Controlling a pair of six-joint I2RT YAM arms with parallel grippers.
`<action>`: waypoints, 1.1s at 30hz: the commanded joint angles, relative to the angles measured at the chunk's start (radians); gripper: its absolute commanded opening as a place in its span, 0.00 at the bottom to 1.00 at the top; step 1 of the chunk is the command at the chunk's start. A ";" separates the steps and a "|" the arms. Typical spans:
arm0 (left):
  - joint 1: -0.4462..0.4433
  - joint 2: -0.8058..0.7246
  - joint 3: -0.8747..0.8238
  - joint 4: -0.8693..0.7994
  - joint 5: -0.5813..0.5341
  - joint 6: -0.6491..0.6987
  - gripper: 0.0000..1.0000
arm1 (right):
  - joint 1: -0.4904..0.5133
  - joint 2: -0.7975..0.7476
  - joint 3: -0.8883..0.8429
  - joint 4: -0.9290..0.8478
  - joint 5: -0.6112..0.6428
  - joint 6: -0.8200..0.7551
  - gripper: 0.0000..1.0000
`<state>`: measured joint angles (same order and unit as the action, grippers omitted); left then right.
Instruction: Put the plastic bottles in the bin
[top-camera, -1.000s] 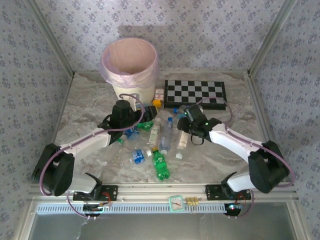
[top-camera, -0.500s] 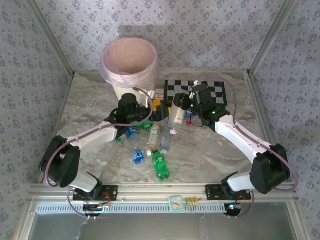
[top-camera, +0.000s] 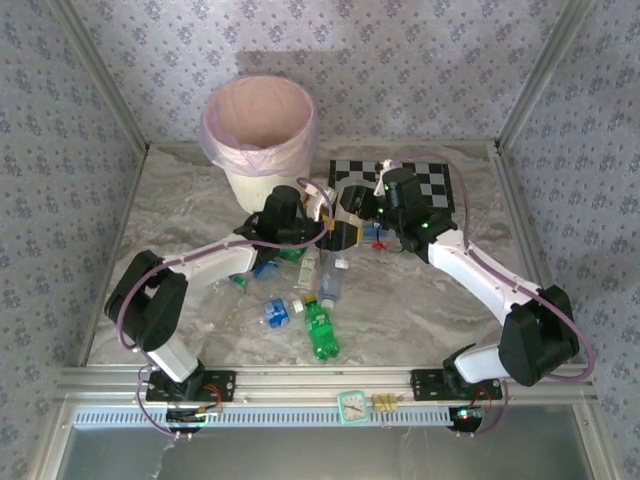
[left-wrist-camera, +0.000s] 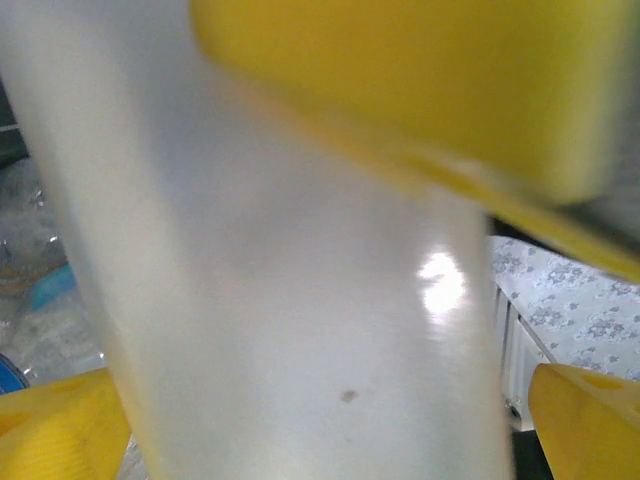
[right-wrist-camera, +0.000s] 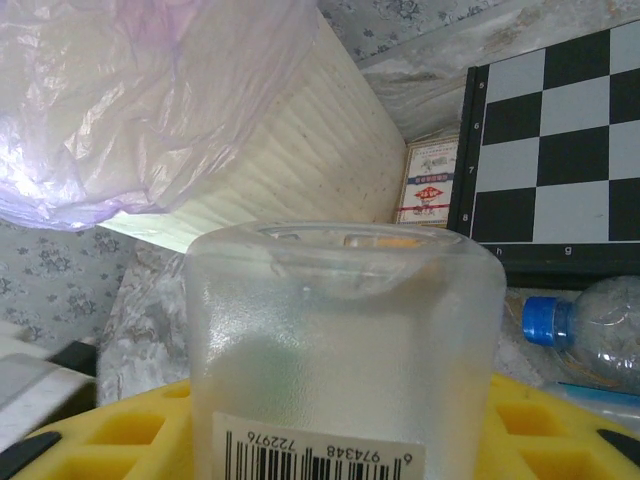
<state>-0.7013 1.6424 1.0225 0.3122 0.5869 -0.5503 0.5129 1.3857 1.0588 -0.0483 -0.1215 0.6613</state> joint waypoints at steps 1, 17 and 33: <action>-0.010 0.015 0.032 -0.006 -0.004 0.008 0.98 | 0.003 -0.017 -0.009 0.030 -0.014 0.009 0.50; -0.008 0.010 0.019 -0.003 -0.089 -0.005 0.56 | -0.008 -0.042 -0.019 0.022 -0.004 0.020 0.69; 0.037 -0.011 0.174 -0.144 -0.173 0.108 0.54 | -0.110 -0.201 -0.129 -0.003 0.060 0.038 1.00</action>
<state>-0.6685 1.6554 1.1019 0.2089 0.4404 -0.5266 0.4129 1.2118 0.9565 -0.0341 -0.0937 0.6914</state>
